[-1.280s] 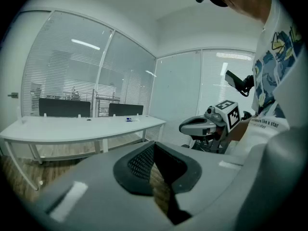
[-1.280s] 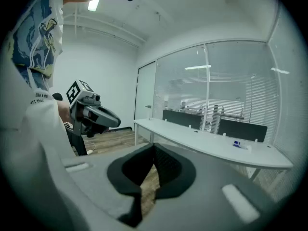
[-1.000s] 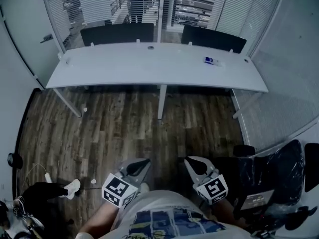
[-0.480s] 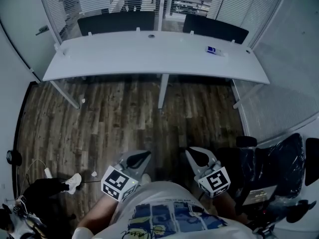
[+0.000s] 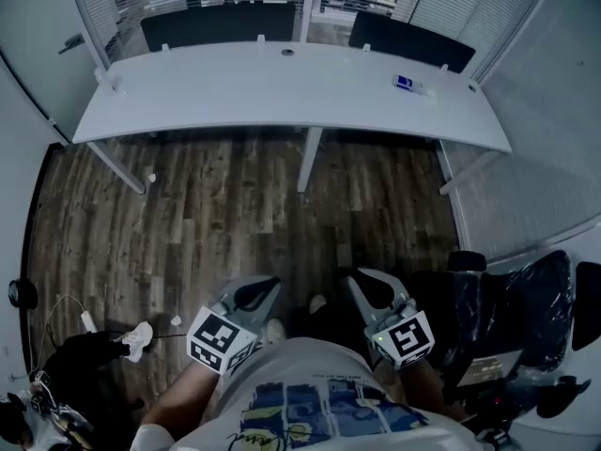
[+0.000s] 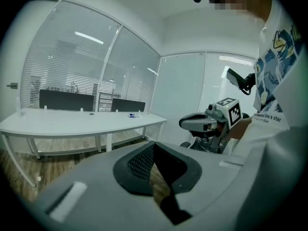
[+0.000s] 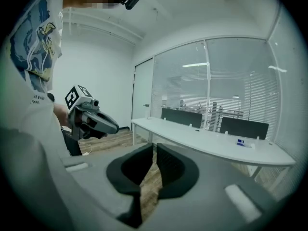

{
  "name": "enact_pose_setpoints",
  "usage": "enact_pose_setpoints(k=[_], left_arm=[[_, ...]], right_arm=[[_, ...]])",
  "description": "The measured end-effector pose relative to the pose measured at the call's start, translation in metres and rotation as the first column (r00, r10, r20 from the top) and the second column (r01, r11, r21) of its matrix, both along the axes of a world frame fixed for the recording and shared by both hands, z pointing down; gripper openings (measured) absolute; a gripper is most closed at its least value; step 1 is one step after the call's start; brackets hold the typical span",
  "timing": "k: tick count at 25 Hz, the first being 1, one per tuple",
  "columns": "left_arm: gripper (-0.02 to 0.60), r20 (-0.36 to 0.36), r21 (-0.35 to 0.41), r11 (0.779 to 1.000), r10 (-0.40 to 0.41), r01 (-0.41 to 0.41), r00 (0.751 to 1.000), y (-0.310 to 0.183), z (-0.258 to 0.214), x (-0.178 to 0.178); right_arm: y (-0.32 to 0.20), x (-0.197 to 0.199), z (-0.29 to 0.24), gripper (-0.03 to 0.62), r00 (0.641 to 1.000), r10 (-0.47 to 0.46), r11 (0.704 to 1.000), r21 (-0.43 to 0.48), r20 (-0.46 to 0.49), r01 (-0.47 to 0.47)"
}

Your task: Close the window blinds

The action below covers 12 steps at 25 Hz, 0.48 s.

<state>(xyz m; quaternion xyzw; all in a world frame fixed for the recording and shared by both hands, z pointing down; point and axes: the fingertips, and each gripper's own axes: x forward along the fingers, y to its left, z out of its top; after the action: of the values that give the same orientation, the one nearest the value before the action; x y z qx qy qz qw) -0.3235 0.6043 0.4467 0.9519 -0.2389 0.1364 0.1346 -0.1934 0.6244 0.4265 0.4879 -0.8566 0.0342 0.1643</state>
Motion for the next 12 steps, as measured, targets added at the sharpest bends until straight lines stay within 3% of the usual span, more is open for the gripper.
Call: enact_pose_setpoints(k=[6, 12], left_arm=[[0.006, -0.015, 0.014, 1.000, -0.012, 0.012, 1.000, -0.038, -0.005, 0.023], [0.005, 0.012, 0.052, 0.997, -0.058, 0.057, 0.998, -0.088, -0.015, 0.051]], right_arm=[[-0.033, 0.006, 0.003, 0.020, 0.999, -0.031, 0.999, -0.041, 0.012, 0.031], [-0.088, 0.036, 0.000, 0.021, 0.997, -0.067, 0.998, -0.012, 0.024, 0.067]])
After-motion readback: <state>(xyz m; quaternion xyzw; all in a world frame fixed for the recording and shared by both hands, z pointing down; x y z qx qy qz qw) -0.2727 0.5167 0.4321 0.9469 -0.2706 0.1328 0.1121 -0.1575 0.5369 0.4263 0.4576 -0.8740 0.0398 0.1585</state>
